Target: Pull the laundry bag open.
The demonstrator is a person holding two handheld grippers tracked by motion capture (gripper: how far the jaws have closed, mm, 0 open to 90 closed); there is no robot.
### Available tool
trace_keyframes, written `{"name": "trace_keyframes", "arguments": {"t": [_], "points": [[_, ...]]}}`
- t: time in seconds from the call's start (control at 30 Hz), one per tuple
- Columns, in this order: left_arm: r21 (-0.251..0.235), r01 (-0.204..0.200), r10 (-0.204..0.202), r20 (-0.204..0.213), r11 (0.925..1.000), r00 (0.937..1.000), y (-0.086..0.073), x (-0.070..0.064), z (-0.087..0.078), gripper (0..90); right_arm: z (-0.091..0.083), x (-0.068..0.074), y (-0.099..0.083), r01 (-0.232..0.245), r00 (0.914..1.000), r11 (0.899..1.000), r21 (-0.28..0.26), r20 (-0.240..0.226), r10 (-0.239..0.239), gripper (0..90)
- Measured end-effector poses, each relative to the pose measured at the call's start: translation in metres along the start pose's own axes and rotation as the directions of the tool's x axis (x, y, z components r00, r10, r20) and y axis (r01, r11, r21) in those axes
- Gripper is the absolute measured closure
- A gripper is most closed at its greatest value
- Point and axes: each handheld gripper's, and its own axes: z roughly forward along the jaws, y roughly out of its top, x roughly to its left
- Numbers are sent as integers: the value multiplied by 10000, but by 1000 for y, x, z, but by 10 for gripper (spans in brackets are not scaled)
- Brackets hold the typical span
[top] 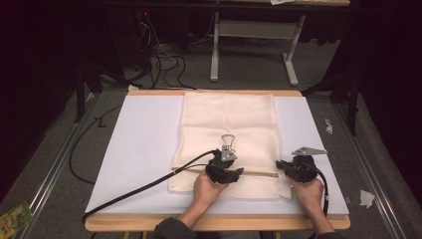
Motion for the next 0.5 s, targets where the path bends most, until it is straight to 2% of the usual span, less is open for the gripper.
{"name": "trace_keyframes", "arguments": {"t": [0.17, 0.3, 0.33, 0.43, 0.5], "points": [[-156, -101, 107, 371, 9998, 9993, 11, -13, 7, 526, -3, -1, 2, -104, 9998, 9999, 51, -191, 105, 874], [-99, -264, 268, 437, 9996, 9987, 17, -20, 13, 527, -4, -3, 3, -227, 9993, 9997, 34, -290, 228, 874], [-150, -244, 252, 522, 9996, 9983, 20, -23, 16, 529, -5, -3, 4, -168, 9993, 9998, -85, -337, 165, 874], [-398, 147, -114, 799, 9991, 9967, 21, -25, 19, 531, -7, -3, 5, -289, 9987, 9995, -84, -412, 285, 874], [-313, 88, -62, 821, 9995, 9966, 21, -28, 21, 531, -9, -4, 6, -295, 9984, 9995, -126, -495, 289, 875]]}}
